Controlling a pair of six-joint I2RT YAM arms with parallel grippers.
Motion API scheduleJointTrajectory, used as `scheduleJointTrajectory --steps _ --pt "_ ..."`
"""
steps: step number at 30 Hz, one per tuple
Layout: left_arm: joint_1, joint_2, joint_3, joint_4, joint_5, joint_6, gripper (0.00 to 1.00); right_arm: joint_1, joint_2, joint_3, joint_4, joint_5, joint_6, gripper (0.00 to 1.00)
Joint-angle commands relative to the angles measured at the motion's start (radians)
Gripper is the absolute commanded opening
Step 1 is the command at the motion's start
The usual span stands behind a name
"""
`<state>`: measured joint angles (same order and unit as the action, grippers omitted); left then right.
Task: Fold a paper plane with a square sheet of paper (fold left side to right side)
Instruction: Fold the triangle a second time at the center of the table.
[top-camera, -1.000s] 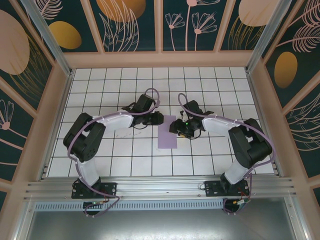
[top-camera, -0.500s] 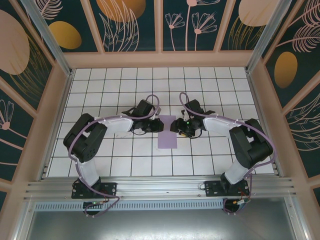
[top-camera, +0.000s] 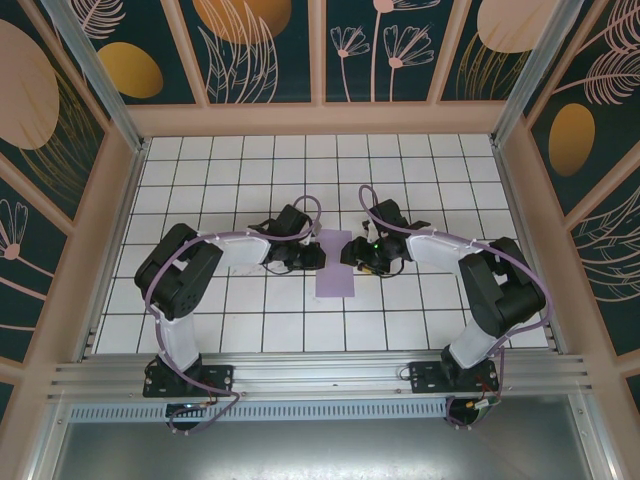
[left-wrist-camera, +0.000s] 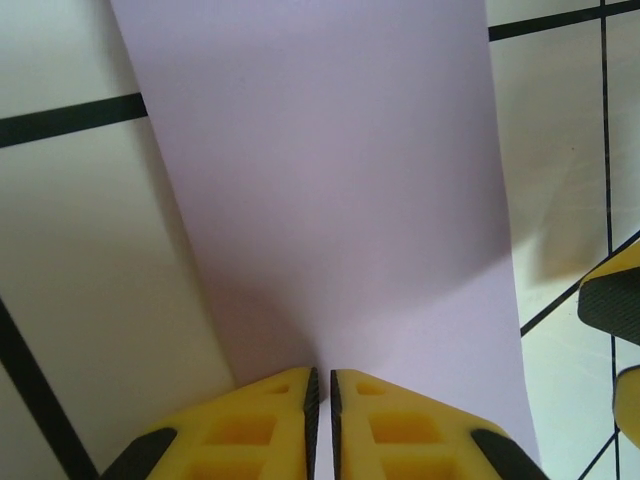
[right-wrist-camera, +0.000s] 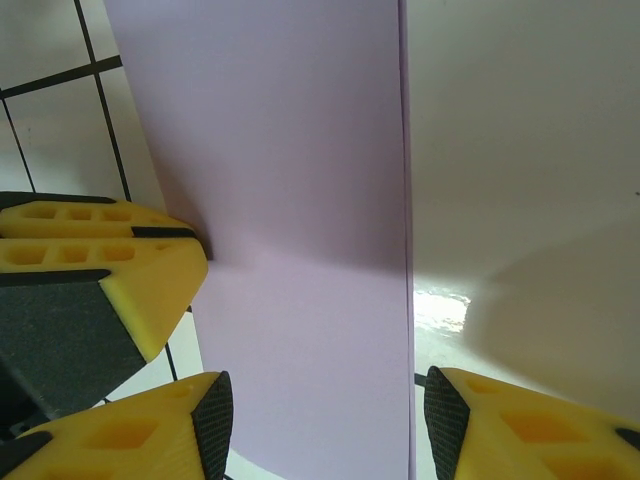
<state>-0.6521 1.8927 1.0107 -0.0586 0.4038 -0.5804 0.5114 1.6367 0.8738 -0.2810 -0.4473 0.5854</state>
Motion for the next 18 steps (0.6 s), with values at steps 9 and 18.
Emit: scheduleJointTrajectory --steps 9,18 --pt "-0.011 0.007 -0.033 0.002 -0.014 -0.003 0.15 0.015 0.012 -0.028 -0.015 -0.05 0.019 0.56" --pt "-0.012 0.003 -0.032 0.004 -0.015 -0.002 0.16 0.03 -0.001 -0.07 -0.004 -0.054 0.039 0.56"
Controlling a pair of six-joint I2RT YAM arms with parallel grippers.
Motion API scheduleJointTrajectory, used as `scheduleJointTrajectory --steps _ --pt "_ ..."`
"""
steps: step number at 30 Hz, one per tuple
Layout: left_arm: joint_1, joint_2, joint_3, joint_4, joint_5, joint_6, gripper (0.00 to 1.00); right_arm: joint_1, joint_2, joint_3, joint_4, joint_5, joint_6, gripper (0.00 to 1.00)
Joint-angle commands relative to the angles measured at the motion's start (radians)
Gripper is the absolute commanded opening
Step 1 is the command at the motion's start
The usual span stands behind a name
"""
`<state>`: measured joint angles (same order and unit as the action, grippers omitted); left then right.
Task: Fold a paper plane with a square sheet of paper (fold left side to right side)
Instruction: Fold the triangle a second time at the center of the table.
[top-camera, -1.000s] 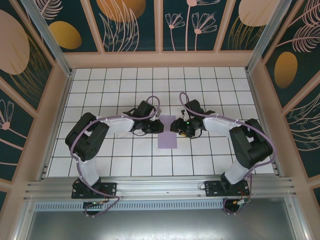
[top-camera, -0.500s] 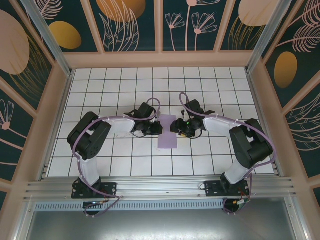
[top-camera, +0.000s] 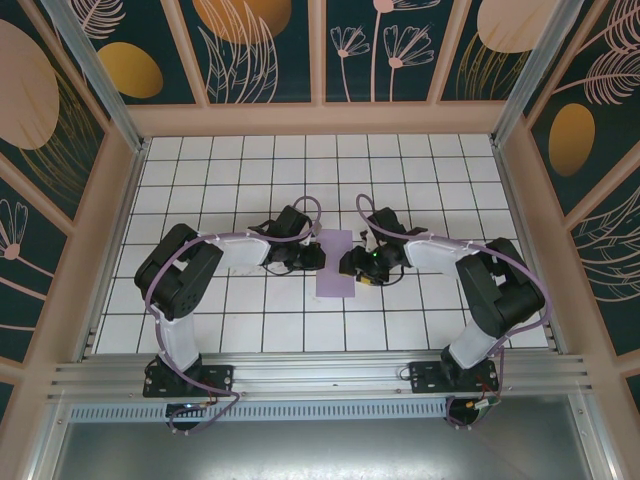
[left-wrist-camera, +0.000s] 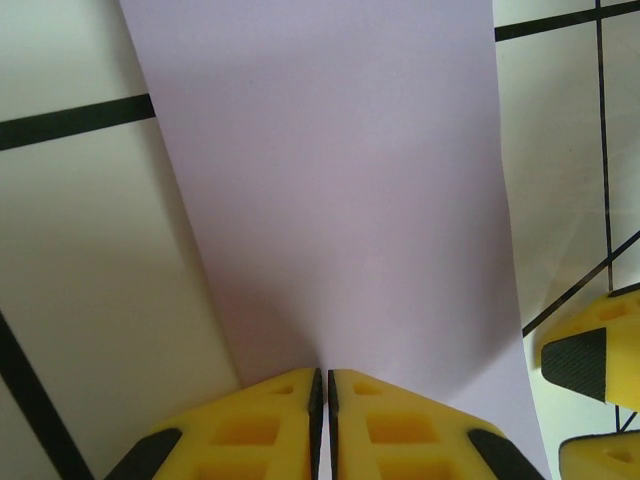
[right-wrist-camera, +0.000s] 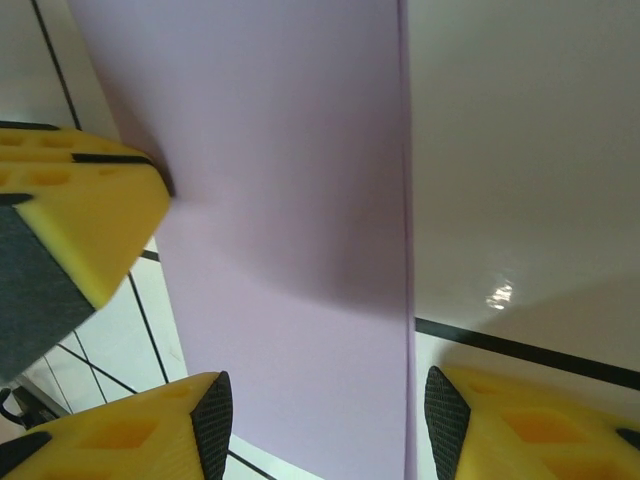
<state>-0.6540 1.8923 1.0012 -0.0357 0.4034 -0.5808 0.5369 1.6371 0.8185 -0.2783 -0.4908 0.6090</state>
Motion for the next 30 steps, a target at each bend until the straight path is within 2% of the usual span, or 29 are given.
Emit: scheduleJointTrajectory --steps 1,18,30 --pt "-0.011 0.002 -0.023 -0.018 -0.014 -0.001 0.15 0.005 0.0 -0.015 -0.003 -0.012 0.017 0.56" --pt "-0.01 -0.004 -0.023 -0.014 -0.014 -0.002 0.16 0.034 0.032 0.003 0.029 -0.033 0.034 0.56" --pt "-0.01 -0.01 -0.023 -0.017 -0.02 -0.001 0.16 0.023 0.001 0.014 -0.034 0.03 0.016 0.56"
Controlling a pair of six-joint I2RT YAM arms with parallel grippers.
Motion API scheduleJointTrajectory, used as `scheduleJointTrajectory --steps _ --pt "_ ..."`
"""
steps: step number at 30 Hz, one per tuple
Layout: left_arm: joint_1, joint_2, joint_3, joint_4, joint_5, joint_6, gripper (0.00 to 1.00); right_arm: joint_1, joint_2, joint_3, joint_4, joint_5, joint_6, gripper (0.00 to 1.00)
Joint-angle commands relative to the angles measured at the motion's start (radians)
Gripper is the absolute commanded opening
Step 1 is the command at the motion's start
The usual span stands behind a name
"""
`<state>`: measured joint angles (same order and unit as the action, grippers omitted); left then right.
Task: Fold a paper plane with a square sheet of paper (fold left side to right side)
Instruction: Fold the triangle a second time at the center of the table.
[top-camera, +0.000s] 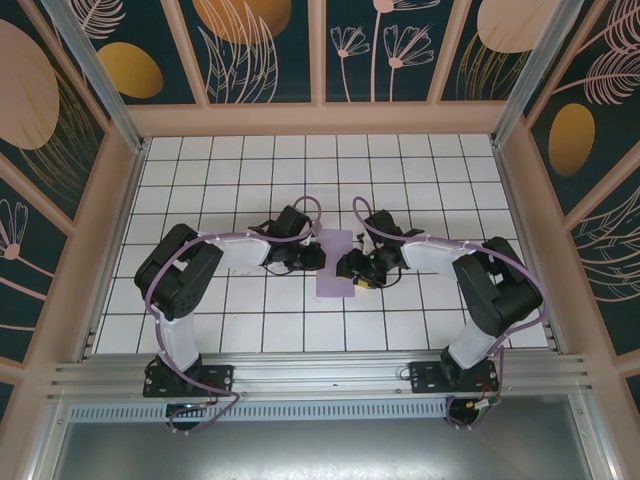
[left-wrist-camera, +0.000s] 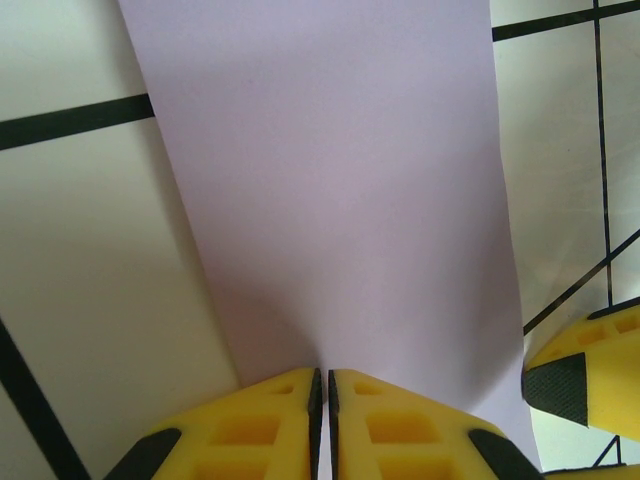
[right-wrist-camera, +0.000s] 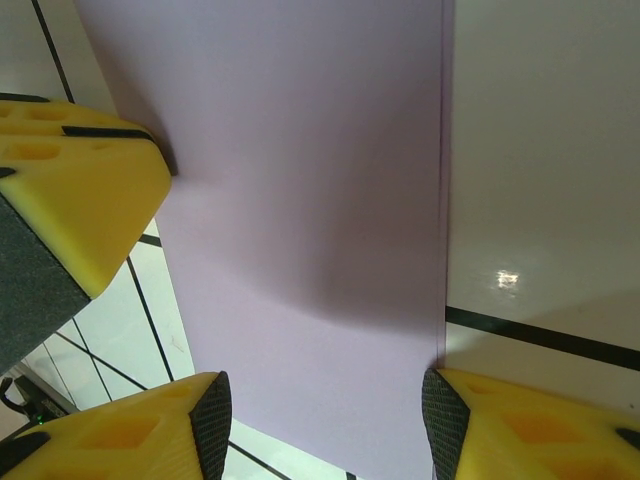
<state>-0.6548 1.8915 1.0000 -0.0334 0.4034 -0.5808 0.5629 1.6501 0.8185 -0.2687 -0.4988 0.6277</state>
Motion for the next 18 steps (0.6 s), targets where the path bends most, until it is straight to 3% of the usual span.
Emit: scheduleJointTrajectory --steps 1,18 --pt "-0.01 -0.009 -0.021 -0.019 -0.02 -0.001 0.16 -0.003 -0.009 0.016 -0.046 0.042 -0.003 0.56" --pt "-0.011 -0.005 -0.021 -0.02 -0.02 -0.001 0.16 -0.002 -0.012 0.028 -0.051 0.058 -0.006 0.58"
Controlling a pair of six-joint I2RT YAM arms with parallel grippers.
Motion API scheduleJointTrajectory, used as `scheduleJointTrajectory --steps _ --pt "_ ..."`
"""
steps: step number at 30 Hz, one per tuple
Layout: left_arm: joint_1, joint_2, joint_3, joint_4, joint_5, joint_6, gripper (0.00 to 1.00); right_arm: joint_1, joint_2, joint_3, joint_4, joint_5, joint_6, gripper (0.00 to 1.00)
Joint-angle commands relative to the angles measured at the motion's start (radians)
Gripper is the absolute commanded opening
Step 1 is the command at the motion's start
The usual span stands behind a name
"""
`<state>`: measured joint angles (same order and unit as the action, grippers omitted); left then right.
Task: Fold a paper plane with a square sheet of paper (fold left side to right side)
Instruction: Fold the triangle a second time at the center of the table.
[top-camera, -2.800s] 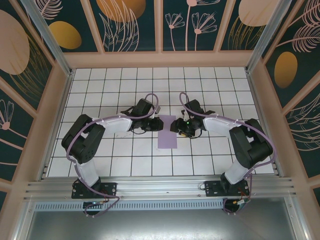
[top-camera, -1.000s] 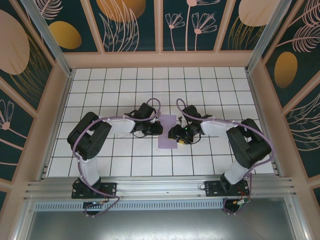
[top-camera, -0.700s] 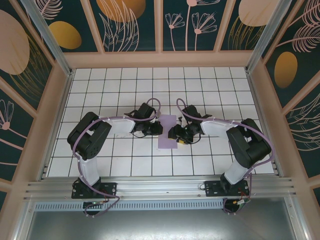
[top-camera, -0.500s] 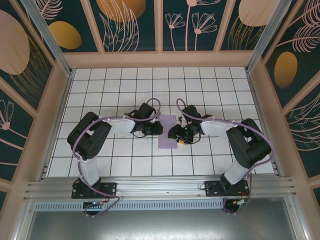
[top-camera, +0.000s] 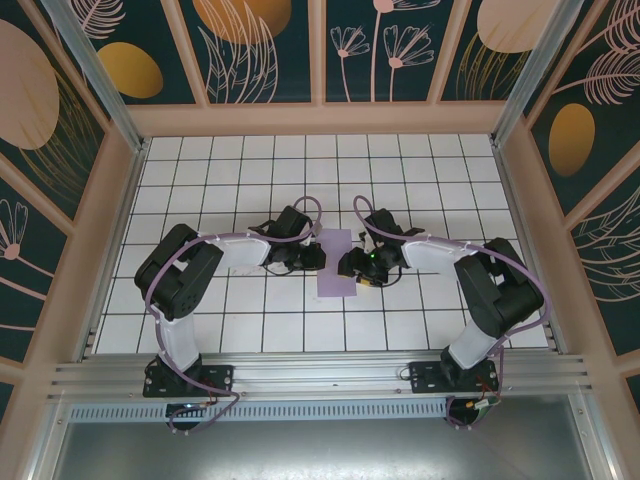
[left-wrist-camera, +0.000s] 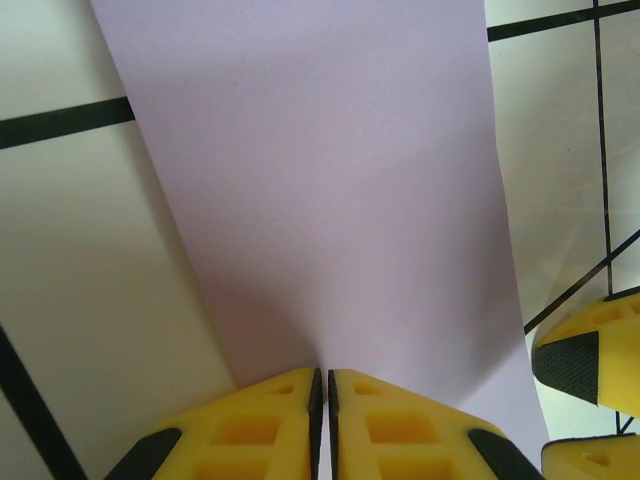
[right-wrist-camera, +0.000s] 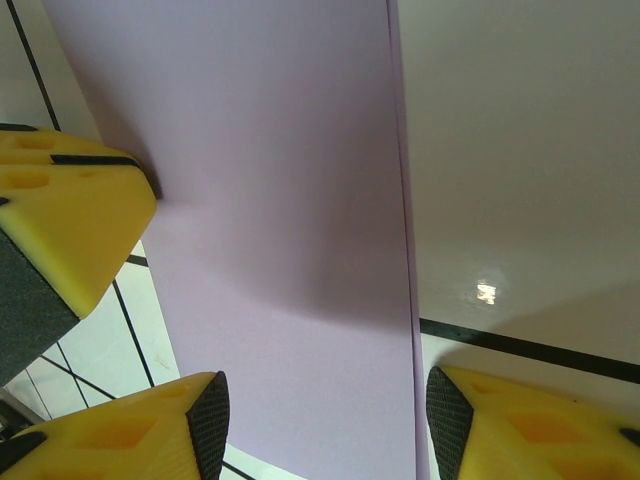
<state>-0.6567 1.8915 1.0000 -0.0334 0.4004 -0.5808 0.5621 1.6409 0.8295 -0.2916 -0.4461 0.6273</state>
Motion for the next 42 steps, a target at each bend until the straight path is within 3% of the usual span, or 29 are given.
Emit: scheduleJointTrajectory --steps 1,30,35,38,42 --pt "-0.008 -0.005 -0.022 -0.022 -0.017 0.0 0.16 0.001 0.003 0.016 -0.022 -0.005 -0.004 0.57" --pt "-0.008 -0.029 -0.044 0.014 -0.002 -0.013 0.16 -0.01 0.02 0.007 0.136 -0.156 0.041 0.59" --pt "-0.008 -0.109 -0.038 0.02 -0.054 -0.009 0.28 -0.066 0.032 -0.006 0.185 -0.201 0.063 0.58" --pt "-0.009 -0.171 -0.039 0.019 -0.107 -0.007 0.43 -0.079 0.044 0.0 0.191 -0.211 0.067 0.57" --pt "-0.008 -0.313 -0.104 0.036 -0.163 0.004 0.48 -0.092 0.074 0.022 0.216 -0.255 0.07 0.56"
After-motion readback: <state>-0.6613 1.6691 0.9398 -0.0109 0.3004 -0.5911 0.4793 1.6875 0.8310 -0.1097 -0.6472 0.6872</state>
